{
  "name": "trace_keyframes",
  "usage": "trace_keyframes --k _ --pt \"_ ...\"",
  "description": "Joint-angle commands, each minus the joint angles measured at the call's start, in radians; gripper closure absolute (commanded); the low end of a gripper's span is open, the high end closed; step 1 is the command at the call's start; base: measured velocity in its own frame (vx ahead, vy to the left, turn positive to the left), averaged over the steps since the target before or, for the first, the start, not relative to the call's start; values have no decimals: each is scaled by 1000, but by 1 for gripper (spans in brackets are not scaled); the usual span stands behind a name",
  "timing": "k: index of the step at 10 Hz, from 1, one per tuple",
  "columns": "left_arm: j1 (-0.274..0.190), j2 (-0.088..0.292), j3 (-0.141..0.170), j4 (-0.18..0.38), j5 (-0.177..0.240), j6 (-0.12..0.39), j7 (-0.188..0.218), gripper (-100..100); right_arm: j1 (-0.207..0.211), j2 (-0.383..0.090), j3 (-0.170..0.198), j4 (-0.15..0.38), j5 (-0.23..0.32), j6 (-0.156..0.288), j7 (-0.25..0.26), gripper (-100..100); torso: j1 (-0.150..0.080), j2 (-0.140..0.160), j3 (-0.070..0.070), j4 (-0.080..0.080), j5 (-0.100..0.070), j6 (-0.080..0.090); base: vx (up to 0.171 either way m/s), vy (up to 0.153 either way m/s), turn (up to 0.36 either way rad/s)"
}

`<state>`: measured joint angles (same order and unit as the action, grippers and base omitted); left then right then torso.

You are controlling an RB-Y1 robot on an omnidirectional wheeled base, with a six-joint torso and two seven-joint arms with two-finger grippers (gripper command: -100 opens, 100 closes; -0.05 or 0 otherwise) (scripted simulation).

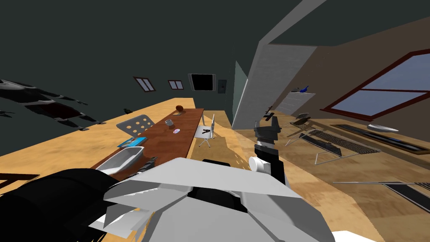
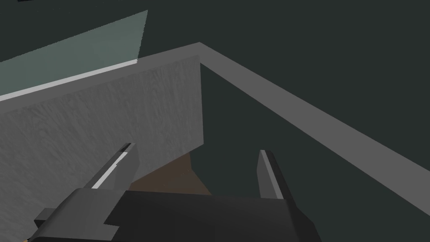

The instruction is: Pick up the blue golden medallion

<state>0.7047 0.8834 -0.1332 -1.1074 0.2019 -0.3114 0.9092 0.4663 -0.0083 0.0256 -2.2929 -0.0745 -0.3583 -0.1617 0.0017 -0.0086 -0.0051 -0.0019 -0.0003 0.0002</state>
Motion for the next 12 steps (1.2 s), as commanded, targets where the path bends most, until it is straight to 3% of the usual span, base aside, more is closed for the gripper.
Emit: trace_keyframes --k 1,2,5,7,9,10,11,12 --pt "12 19 -5 50 -7 20 24 -100 0 0 0 0 0 0 0 0 0 0 0 0 0 0 184 72 -85" --pt "12 19 -5 70 -7 20 24 -100 0 0 0 0 0 0 0 0 3 -1 -1 0 1 0 132 52 -21" --pt "1 52 -47 192 -22 37 71 -100 0 0 0 0 0 0 0 0 -1 1 1 0 0 0 129 20 -58" --pt "-3 58 -62 222 -27 42 82 -100 0 0 0 0 0 0 0 0 2 1 0 0 1 0 107 57 -36" --pt "-9 67 -100 286 -40 53 105 -100 0 0 0 0 0 0 0 0 -1 6 3 1 0 0 66 30 -39" --pt "-23 56 -96 297 -39 30 96 -100 0 0 0 0 0 0 0 0 0 5 3 1 0 0 48 26 -13" --pt "-24 56 -98 302 -40 30 98 0 0 0 0 0 0 0 0 0 -1 7 4 1 0 -1 7 4 0" --pt "-21 36 -89 332 -38 6 87 -100 0 0 0 0 0 0 0 0 -2 9 5 2 0 -1 19 12 -65"
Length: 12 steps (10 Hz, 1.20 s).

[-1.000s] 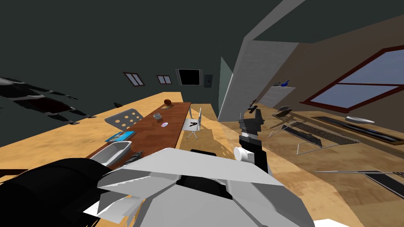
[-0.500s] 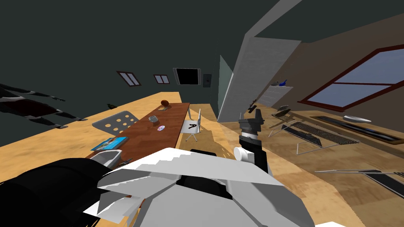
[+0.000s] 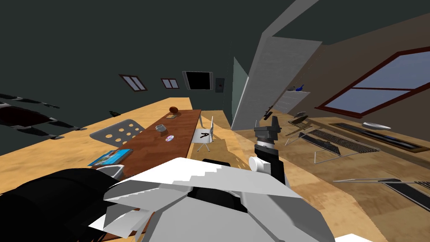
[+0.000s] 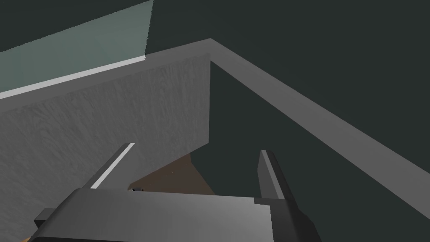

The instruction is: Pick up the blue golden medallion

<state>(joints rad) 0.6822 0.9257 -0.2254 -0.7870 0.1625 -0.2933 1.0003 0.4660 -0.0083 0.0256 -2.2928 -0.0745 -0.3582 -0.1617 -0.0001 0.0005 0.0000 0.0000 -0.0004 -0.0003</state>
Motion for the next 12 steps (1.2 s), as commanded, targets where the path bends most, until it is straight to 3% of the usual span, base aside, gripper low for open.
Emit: trace_keyframes --k 1,3,8,12 --pt "4 -26 12 43 3 -36 -15 -100 0 0 0 0 0 0 0 0 0 0 0 0 0 0 35 28 -149" --pt "7 -47 20 73 4 -61 -26 -100 0 0 0 0 0 0 0 0 2 -1 -1 0 0 0 39 36 -88" --pt "21 -147 63 228 12 -182 -79 -100 0 0 0 0 0 0 0 0 2 -1 -1 0 0 0 40 31 -114" --pt "26 -187 81 290 15 -231 -100 -100 0 0 0 0 0 0 0 0 2 0 0 1 2 0 25 23 -55"
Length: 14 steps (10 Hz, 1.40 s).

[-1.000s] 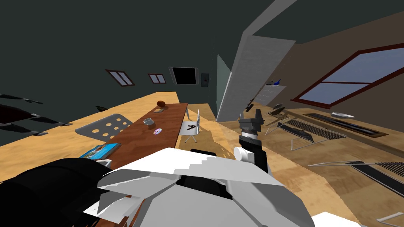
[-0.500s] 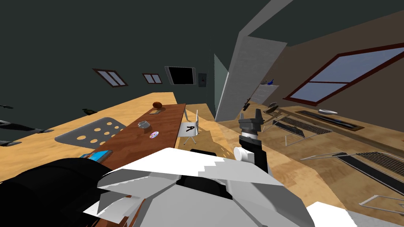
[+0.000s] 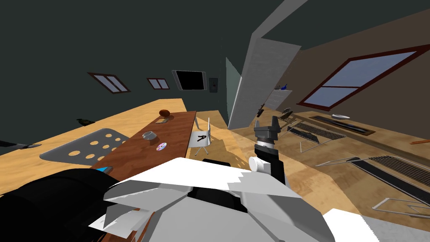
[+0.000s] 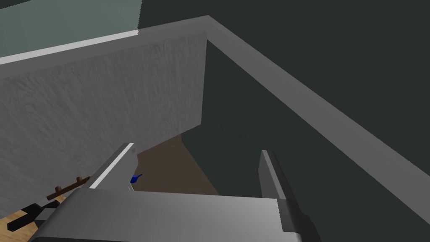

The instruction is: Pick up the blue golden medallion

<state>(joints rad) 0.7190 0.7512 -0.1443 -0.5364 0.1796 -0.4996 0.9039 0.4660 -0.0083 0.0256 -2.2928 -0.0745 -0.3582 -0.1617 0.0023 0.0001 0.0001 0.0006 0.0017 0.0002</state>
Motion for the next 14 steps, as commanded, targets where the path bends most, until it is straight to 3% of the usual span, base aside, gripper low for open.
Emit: trace_keyframes --k 1,2,3,7,8,9,12,14 --pt "-11 -13 -1 39 -2 -25 -4 -100 0 0 0 0 0 0 0 0 0 0 0 0 0 0 22 15 -41" --pt "0 -7 2 15 0 -10 -4 -100 0 0 0 0 0 0 0 0 0 0 0 0 0 0 7 5 -2" --pt "-1 -8 2 17 0 -13 -4 100 0 0 0 0 0 0 0 0 0 1 1 0 0 0 0 0 0" --pt "0 -8 2 17 0 -13 -4 100 0 0 0 0 0 0 0 0 -1 2 1 1 0 0 0 0 0" --pt "-1 -8 2 17 0 -13 -4 0 0 0 0 0 0 0 0 0 -1 2 1 1 0 0 0 0 0" --pt "-16 27 -18 -23 -5 24 18 100 0 0 0 0 0 0 0 0 -1 2 1 1 0 0 -38 -21 192" --pt "-19 47 -26 -54 -6 48 28 100 0 0 0 0 0 0 0 0 -3 4 2 1 0 -1 -34 -32 62" --pt "-24 88 -44 -115 -10 97 50 100 0 0 0 0 0 0 0 0 -2 4 2 1 -1 -1 -29 -26 105"
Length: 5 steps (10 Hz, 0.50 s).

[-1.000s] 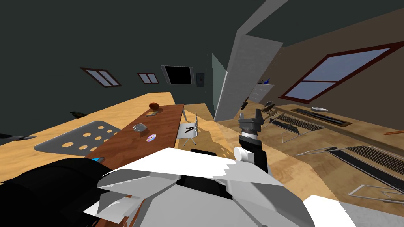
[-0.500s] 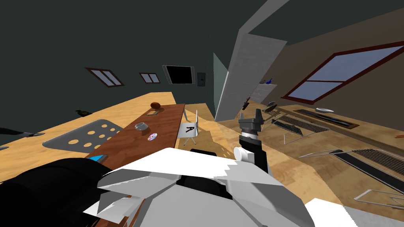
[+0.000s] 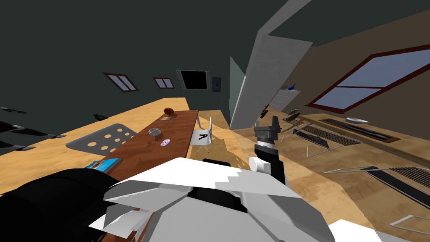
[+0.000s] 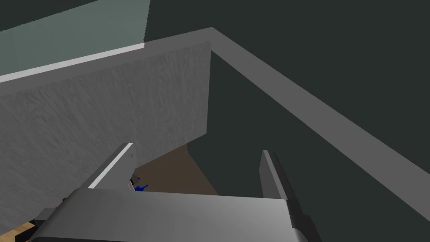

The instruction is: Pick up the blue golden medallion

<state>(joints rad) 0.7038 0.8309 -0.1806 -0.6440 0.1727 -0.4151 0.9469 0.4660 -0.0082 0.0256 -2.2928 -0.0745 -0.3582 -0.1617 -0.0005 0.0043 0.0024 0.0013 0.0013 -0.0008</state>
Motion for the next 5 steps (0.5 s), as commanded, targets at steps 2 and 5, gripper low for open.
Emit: trace_keyframes --k 2,5 --pt "-12 28 -16 -39 -4 37 17 100 0 0 0 0 0 0 0 0 0 0 0 0 0 0 -37 -33 80" --pt "-17 68 -33 -100 -7 86 39 100 0 0 0 0 0 0 0 0 0 0 0 0 0 0 -33 -26 86"
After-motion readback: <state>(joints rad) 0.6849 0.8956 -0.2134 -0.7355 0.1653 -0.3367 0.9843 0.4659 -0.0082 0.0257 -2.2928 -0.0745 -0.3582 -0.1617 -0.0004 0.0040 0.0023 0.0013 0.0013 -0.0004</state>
